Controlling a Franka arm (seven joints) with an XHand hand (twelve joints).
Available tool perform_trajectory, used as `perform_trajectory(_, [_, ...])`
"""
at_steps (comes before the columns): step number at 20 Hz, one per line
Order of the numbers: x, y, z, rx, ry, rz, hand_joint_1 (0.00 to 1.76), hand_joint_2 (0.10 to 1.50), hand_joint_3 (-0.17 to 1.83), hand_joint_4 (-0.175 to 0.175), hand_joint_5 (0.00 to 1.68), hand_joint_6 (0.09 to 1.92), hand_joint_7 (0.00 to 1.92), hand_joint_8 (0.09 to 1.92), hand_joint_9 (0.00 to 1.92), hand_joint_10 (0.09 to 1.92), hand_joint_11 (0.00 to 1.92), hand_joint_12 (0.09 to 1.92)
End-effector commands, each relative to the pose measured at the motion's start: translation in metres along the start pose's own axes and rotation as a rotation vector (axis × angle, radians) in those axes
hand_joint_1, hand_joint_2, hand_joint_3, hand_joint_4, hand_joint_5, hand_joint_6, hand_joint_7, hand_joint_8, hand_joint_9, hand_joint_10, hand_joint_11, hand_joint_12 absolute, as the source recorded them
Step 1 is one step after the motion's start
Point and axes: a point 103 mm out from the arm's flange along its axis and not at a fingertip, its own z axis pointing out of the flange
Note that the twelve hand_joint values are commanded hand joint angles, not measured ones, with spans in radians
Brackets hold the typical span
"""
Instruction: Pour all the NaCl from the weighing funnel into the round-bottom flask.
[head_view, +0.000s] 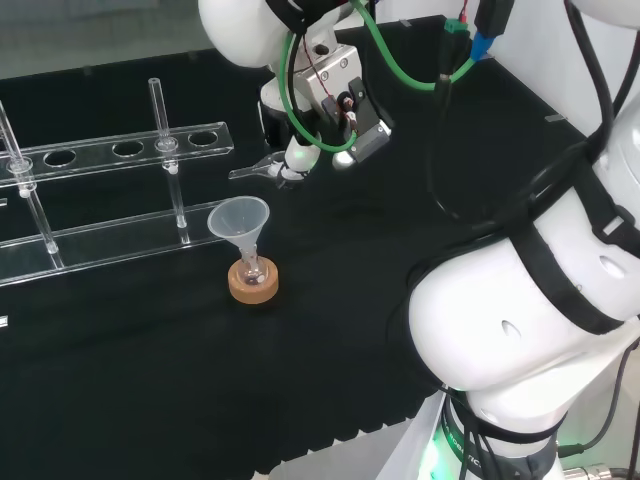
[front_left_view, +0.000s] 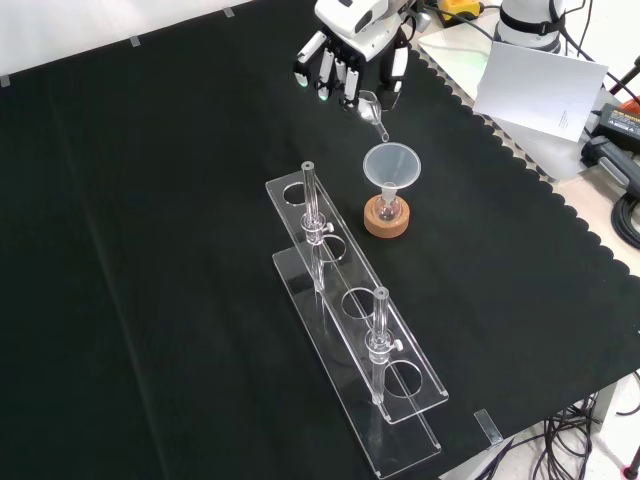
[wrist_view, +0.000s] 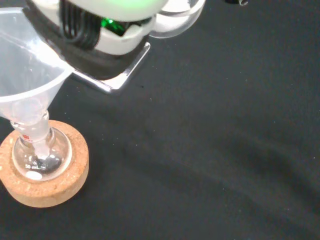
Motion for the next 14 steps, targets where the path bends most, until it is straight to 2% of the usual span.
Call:
perform_trajectory(1, [-0.0075, -0.0002, 0.0027, 0.01, -0.01, -0.018, 1.14, 0.68, 0.48, 0.175, 1.55, 0.09, 1.67, 0.09, 1.09, 0.17, 0.0, 1.45])
perform_trajectory(6, [-0.0113, -0.0012, 0.0089, 0.018, -0.014, -0.025, 1.14, 0.68, 0.48, 0.175, 1.55, 0.09, 1.67, 0.09, 1.09, 0.17, 0.0, 1.45])
perform_trajectory(10, [-0.0125, -0.0009, 0.0095, 0.027, -0.048, -0.054, 1.14, 0.68, 0.48, 0.175, 1.55, 0.09, 1.67, 0.09, 1.09, 0.17, 0.0, 1.45])
perform_trajectory(14, [-0.0146, 0.0016, 0.008, 0.029, -0.08, -0.059, 1.14, 0.68, 0.48, 0.175, 1.55, 0.09, 1.67, 0.09, 1.09, 0.17, 0.0, 1.45])
